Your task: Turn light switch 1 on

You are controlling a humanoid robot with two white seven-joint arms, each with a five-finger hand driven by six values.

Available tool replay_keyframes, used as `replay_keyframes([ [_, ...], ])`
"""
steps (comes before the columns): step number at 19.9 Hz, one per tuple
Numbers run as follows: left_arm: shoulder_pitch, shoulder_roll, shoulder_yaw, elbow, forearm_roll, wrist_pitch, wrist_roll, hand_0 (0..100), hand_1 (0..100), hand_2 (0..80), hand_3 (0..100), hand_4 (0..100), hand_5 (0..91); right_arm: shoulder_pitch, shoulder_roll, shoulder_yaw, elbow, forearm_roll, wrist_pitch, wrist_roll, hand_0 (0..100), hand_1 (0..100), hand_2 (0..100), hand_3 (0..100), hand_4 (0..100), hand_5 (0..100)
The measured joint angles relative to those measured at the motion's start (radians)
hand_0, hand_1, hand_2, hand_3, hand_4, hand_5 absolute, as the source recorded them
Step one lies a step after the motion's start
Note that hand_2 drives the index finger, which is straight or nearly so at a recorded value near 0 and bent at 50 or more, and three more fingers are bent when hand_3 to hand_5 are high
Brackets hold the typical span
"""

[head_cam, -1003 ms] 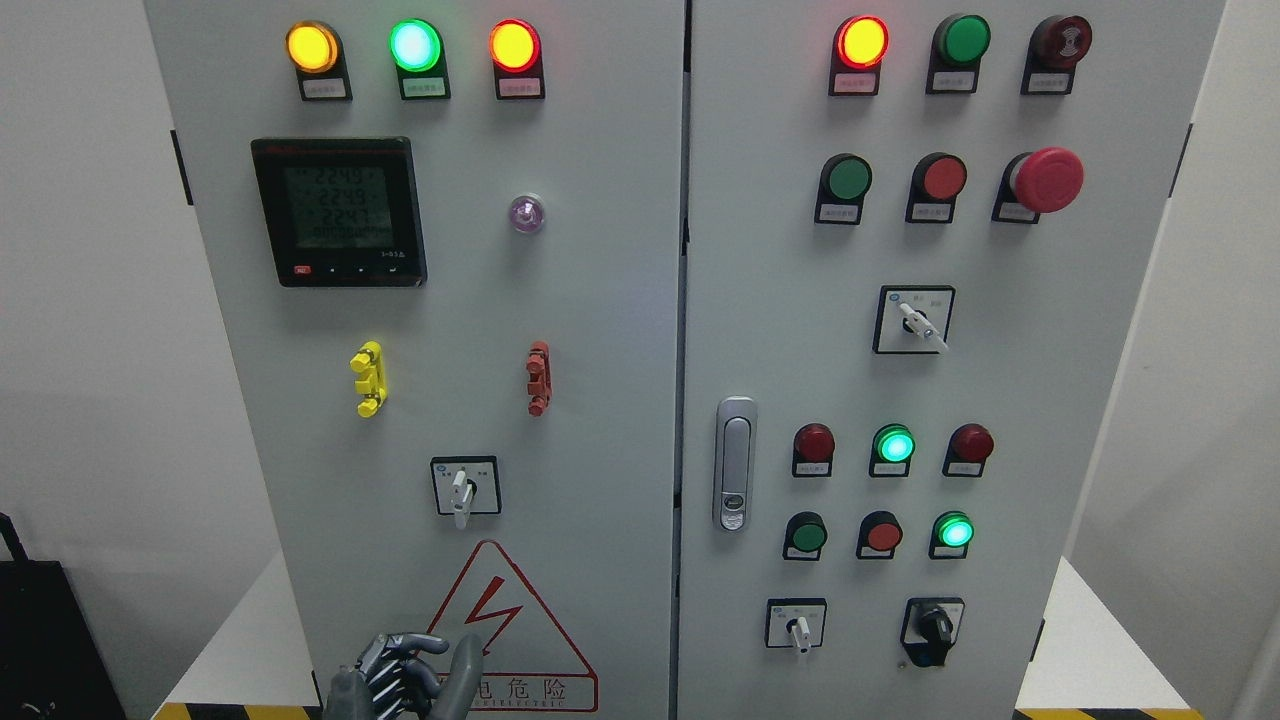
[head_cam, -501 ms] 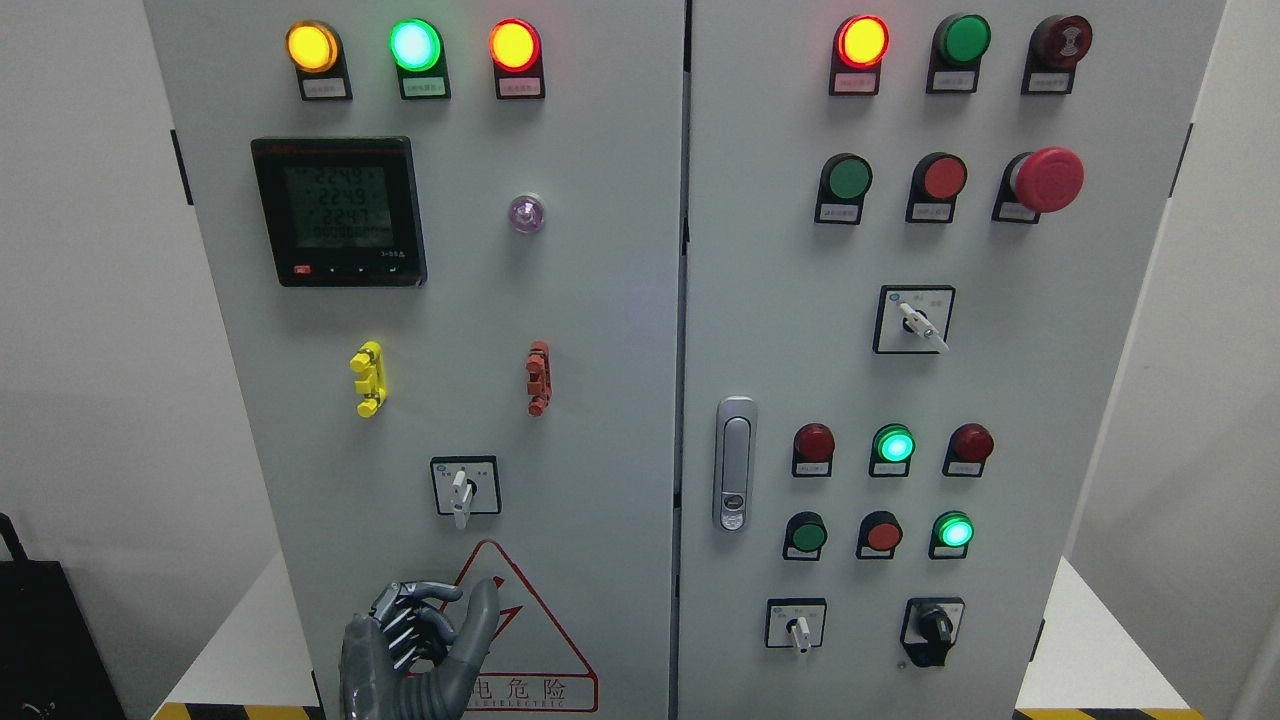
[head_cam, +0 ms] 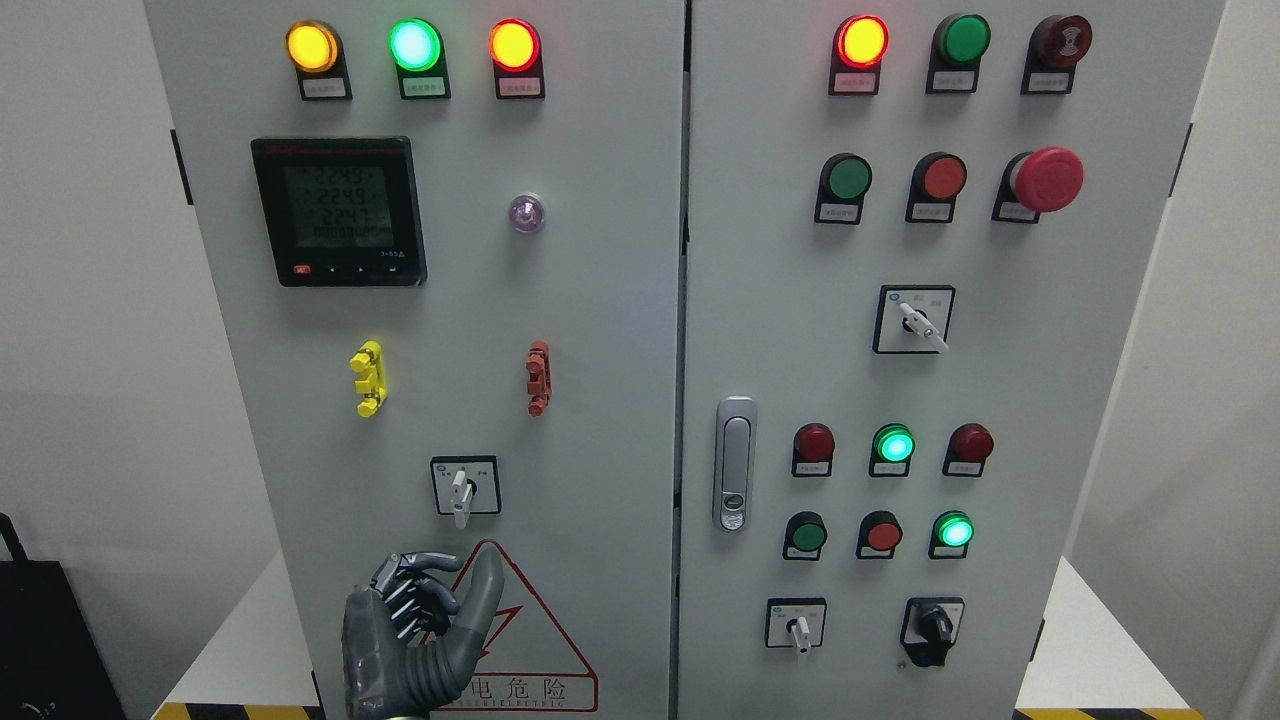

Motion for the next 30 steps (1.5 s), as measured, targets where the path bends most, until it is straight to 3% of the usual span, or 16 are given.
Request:
replay_keyframes([
  [30, -0.093, -0.018, 0.005, -0.001, -0.020, 0.096, 0.018, 12, 69, 56.3, 90, 91, 80.2, 0.000, 0.000, 0.000, 0.000, 0.000, 0.000, 0.000, 0, 0, 0, 0, 0, 0],
])
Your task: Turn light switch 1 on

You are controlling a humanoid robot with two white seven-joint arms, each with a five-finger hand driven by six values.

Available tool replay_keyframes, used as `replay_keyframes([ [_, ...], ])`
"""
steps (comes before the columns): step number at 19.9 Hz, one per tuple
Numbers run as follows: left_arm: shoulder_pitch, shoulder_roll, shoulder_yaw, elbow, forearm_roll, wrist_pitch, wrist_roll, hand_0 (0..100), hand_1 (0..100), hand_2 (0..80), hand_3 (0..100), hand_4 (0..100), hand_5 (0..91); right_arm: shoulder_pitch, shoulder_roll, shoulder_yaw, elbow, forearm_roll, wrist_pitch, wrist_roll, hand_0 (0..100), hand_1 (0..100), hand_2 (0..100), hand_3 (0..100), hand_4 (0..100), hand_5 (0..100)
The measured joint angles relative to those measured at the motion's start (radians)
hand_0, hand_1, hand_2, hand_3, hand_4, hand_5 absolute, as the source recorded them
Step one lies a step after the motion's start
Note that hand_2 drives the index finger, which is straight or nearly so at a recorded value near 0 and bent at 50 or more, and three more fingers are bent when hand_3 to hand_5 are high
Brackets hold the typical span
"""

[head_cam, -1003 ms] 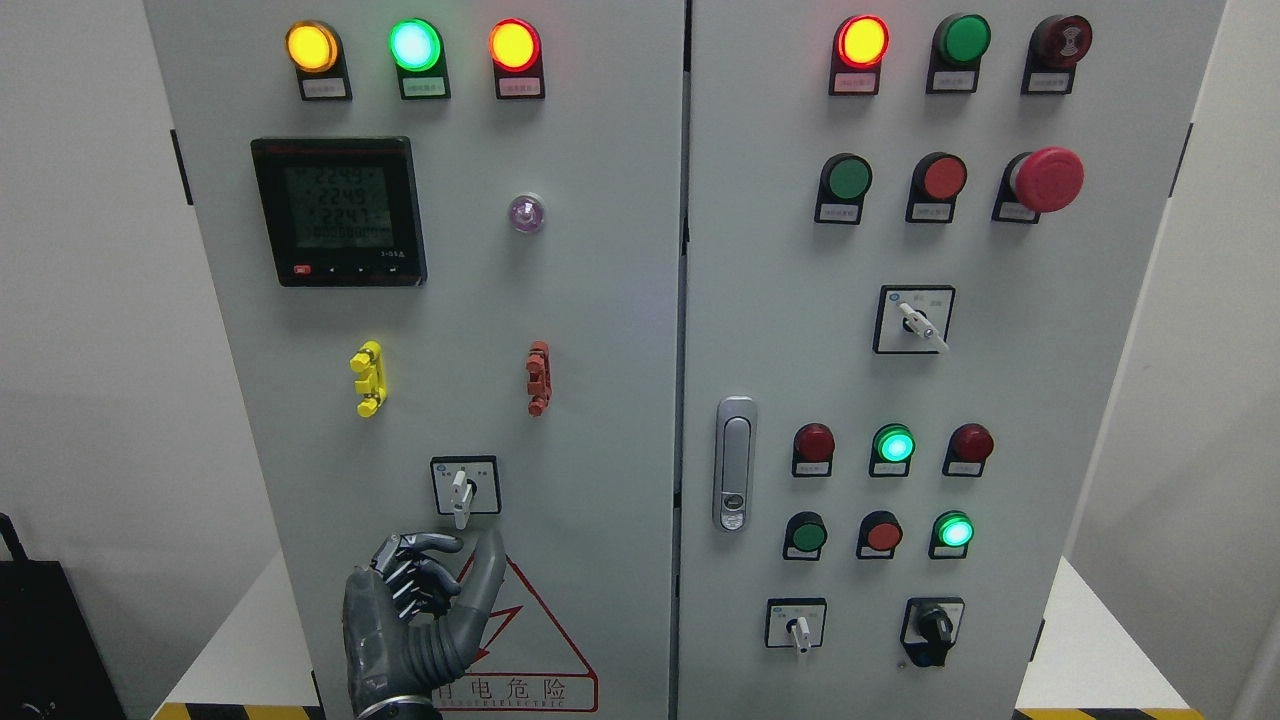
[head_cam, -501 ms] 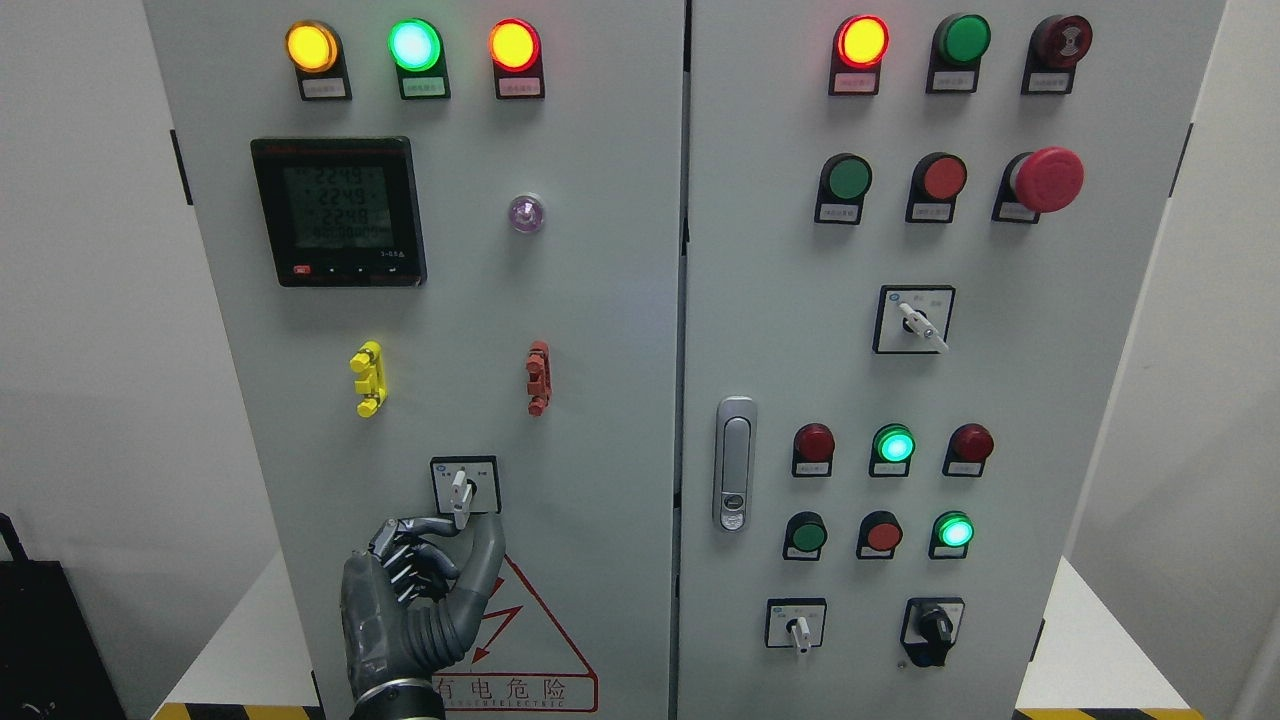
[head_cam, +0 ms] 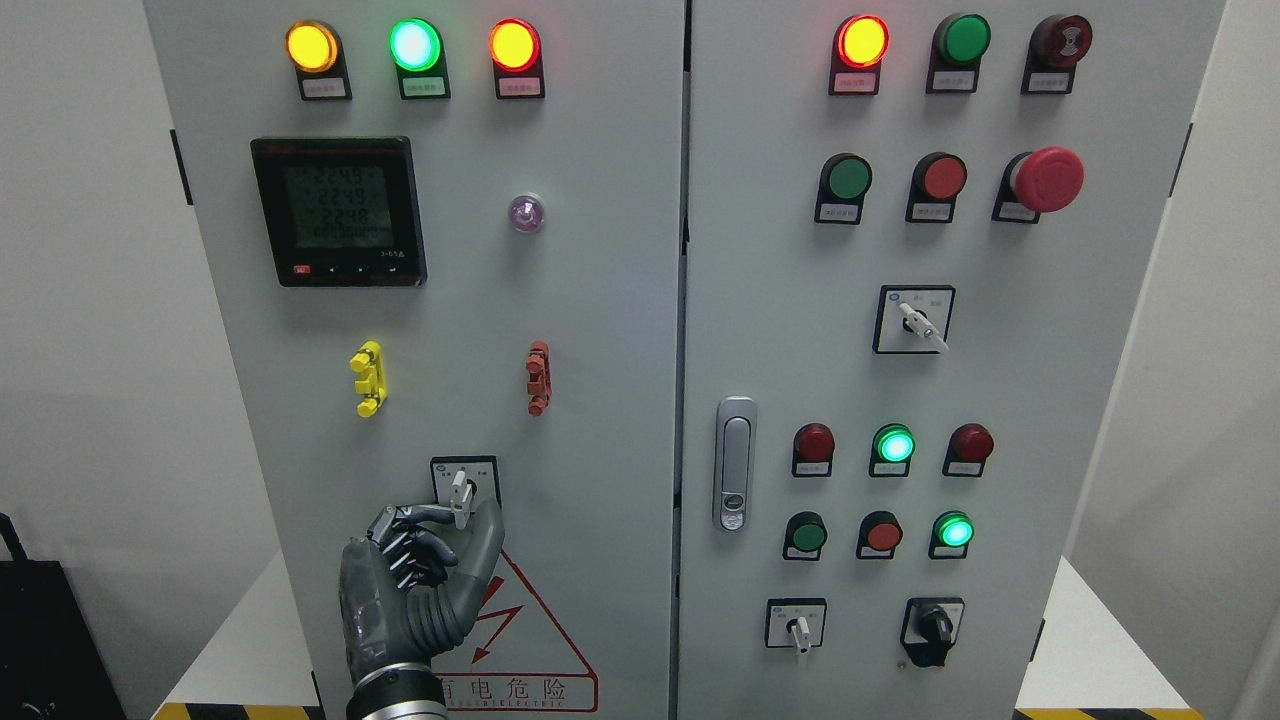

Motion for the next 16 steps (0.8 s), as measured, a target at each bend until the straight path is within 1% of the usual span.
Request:
replay_keyframes([
  [5, -0.013, -0.002, 0.001, 0.000, 0.000, 0.019, 0.002, 12, 69, 57.5, 91, 91, 80.3, 0.000, 0.000, 0.000, 0.000, 0.000, 0.000, 0.000, 0, 0, 0, 0, 0, 0],
  [11, -0.021, -0.003, 0.002, -0.001, 0.000, 0.034, 0.001, 12, 69, 58.8, 95, 92, 80.7, 0.000, 0.000, 0.000, 0.000, 0.000, 0.000, 0.000, 0, 0, 0, 0, 0, 0],
  [16, -0.023, -0.004, 0.002, -0.001, 0.000, 0.041, -0.001, 12, 69, 59.1, 95, 93, 81.0, 0.000, 0.000, 0.000, 0.000, 0.000, 0.000, 0.000, 0, 0, 0, 0, 0, 0],
])
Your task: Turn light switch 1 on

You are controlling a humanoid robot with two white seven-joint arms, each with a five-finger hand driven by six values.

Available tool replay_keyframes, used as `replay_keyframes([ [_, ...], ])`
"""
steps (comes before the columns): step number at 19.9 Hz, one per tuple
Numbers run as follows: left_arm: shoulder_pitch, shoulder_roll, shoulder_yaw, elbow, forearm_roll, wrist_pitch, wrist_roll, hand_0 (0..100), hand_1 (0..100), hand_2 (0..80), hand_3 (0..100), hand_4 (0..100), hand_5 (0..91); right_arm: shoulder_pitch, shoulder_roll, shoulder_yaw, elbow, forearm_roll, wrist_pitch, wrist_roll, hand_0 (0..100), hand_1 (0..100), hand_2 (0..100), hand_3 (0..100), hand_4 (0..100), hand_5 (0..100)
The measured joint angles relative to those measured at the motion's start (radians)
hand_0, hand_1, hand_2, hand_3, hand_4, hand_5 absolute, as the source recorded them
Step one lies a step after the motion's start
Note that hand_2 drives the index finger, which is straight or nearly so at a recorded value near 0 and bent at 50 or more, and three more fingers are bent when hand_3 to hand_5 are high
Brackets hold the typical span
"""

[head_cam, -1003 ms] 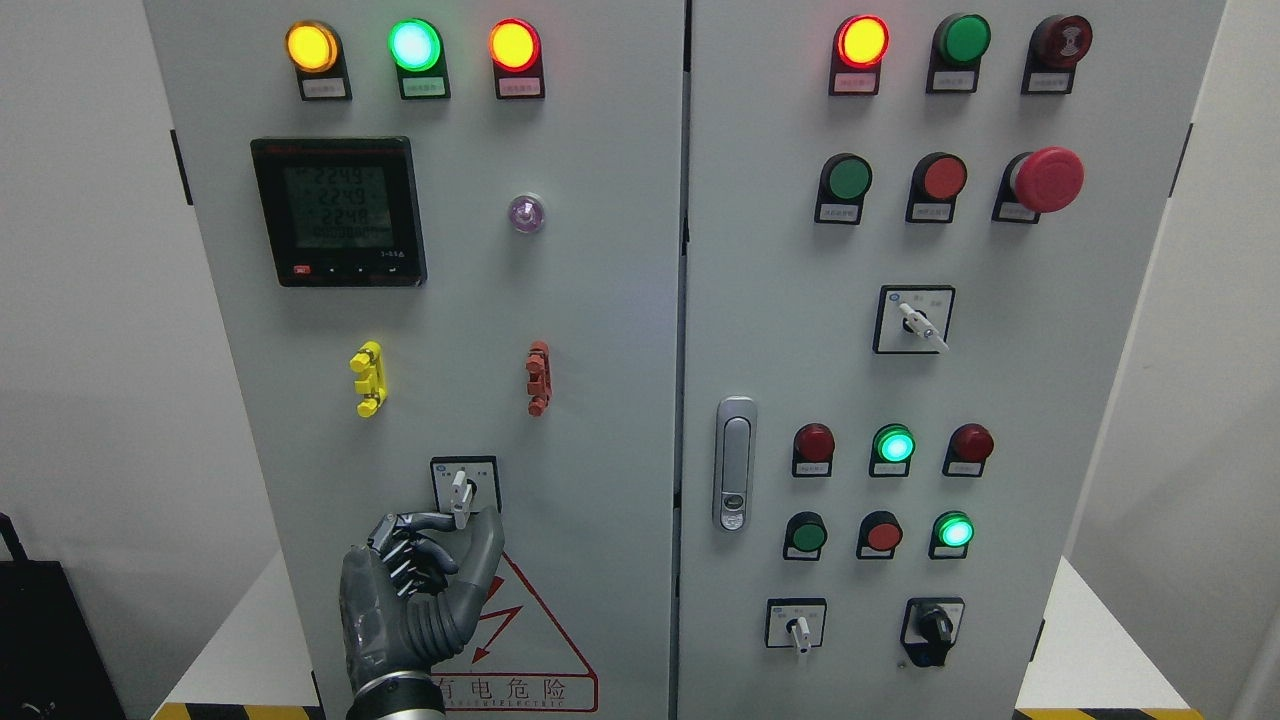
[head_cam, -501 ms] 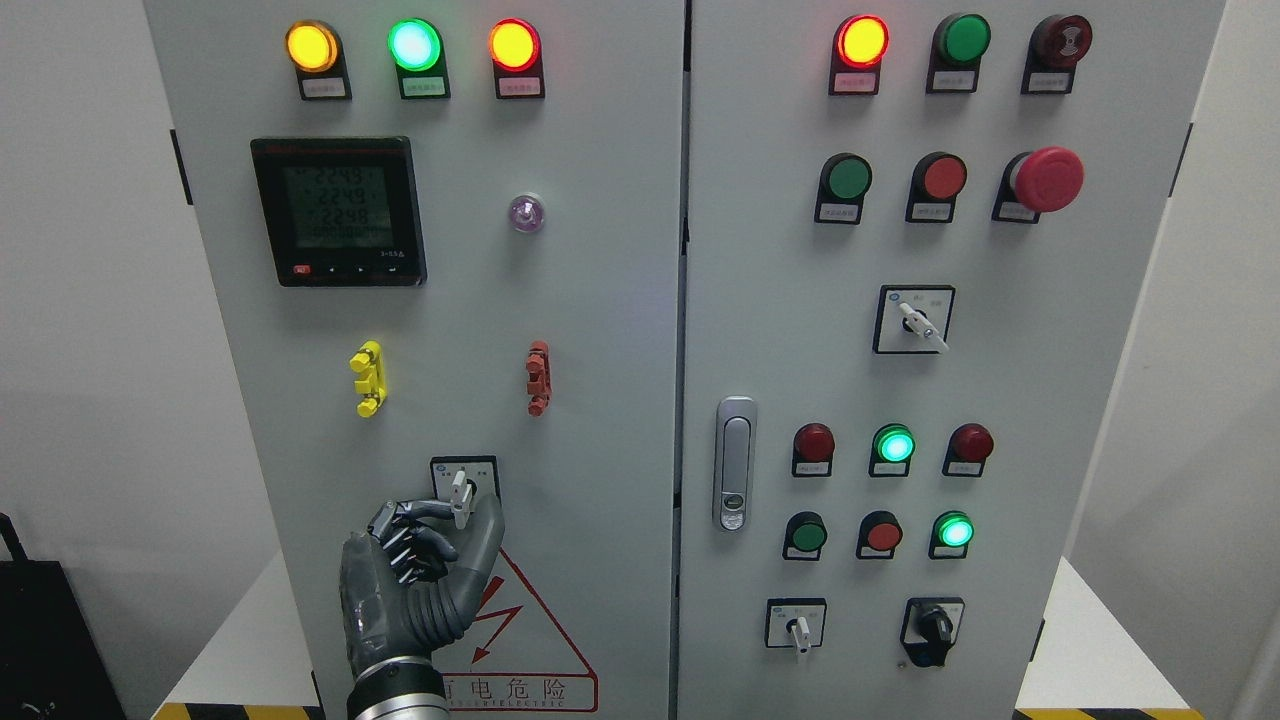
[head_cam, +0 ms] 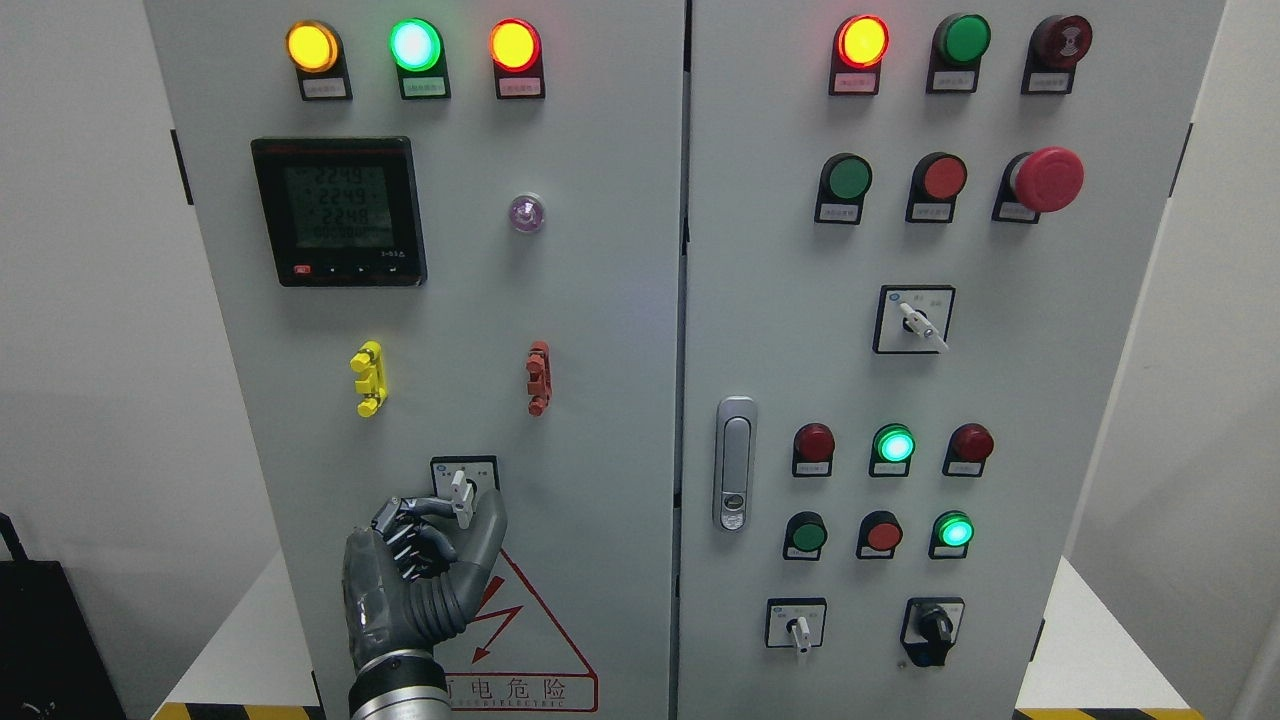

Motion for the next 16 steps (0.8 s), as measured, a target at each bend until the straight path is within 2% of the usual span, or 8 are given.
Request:
replay_keyframes([
  [16, -0.004, -0.001, 0.001, -0.001, 0.000, 0.012, -0.001, 16, 67, 60.2, 96, 93, 81.4, 0.000, 0.000, 0.000, 0.000, 0.000, 0.000, 0.000, 0, 0, 0, 0, 0, 0],
])
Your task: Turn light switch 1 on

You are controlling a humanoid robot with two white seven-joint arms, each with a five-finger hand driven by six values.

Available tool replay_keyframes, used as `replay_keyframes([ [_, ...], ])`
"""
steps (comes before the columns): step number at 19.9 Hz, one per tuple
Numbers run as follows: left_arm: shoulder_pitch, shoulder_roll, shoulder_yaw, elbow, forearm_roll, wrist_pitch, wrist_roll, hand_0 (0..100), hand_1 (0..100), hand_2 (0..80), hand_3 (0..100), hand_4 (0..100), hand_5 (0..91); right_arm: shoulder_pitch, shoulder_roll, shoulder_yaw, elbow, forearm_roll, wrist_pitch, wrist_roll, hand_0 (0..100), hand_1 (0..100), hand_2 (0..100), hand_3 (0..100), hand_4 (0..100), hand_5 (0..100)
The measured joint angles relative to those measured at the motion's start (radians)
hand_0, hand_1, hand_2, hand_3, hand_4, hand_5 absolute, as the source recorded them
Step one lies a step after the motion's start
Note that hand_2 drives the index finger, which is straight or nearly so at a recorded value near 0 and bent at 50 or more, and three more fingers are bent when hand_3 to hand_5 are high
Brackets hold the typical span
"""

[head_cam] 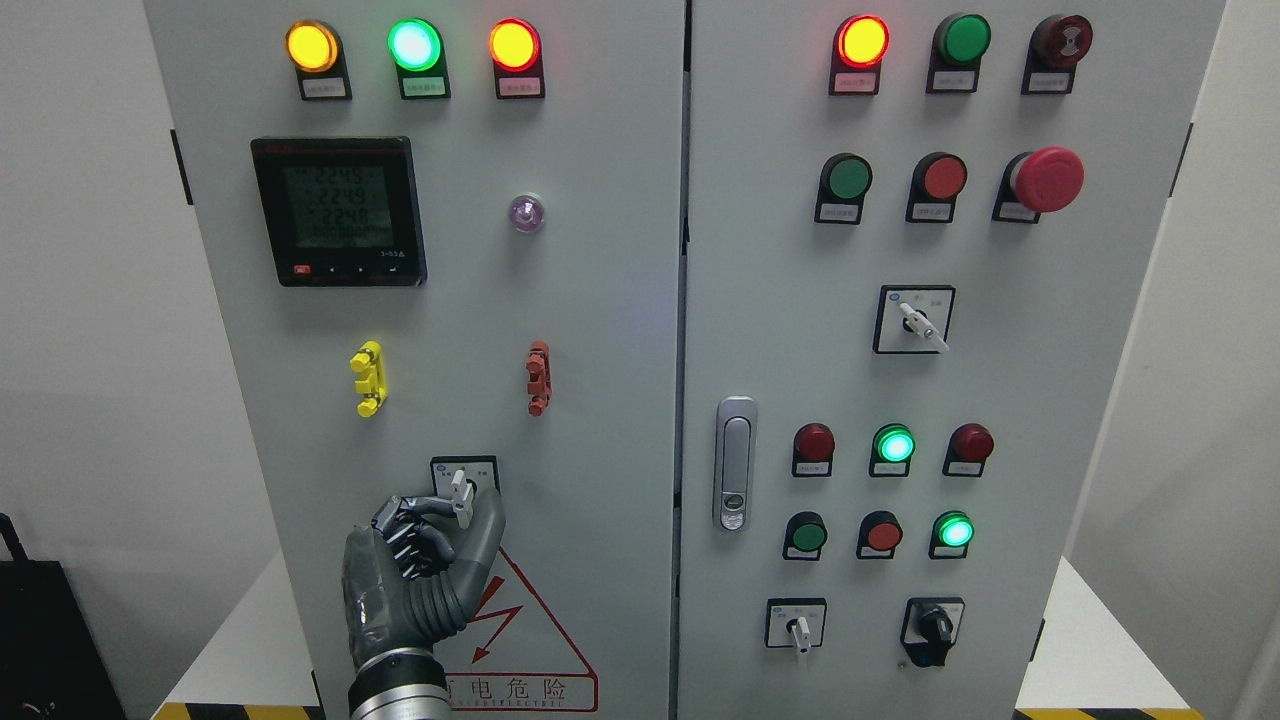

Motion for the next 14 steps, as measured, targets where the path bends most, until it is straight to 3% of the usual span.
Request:
replay_keyframes([
  [14, -0.009, 0.000, 0.001, 0.000, 0.000, 0.010, 0.000, 17, 64, 61.0, 98, 94, 81.3, 0.000, 0.000, 0.000, 0.000, 0.000, 0.000, 0.000, 0, 0, 0, 0, 0, 0],
])
